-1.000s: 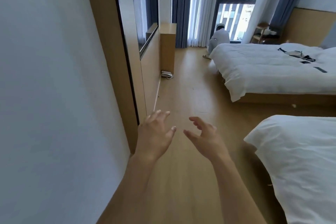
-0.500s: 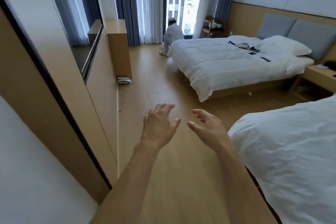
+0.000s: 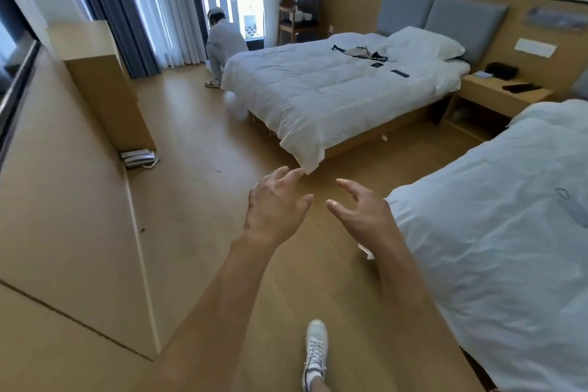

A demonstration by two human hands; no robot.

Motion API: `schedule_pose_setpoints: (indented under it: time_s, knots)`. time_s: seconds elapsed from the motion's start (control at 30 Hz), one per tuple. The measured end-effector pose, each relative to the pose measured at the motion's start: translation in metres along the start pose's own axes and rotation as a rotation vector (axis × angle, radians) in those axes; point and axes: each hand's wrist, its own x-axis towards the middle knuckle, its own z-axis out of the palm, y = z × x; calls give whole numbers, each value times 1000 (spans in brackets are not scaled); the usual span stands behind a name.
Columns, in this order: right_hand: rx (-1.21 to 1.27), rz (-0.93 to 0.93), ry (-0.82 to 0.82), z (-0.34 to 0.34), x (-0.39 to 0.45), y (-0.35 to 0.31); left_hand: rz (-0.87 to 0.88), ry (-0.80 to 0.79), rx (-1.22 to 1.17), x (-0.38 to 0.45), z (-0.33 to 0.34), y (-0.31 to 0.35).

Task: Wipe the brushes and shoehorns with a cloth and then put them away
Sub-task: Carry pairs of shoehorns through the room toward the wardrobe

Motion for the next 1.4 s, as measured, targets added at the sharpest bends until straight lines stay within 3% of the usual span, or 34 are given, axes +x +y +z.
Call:
schedule_pose_setpoints:
  time_s: [0.4, 0.6, 0.9, 1.13, 1.4]
  knots:
    - [66, -46, -56, -20, 291, 11, -39, 42, 37, 285, 48, -1]
    - [49, 22, -23, -36, 386, 41, -36, -53, -75, 392, 87, 6]
    - [-23, 204, 148, -73, 530, 107, 156, -222, -114, 578, 168, 34]
    - [-94, 309, 299, -116, 665, 122, 366, -293, -68, 742, 210, 67]
    - [-93, 520, 443, -174, 749, 168, 584, -367, -79, 877, 277, 136]
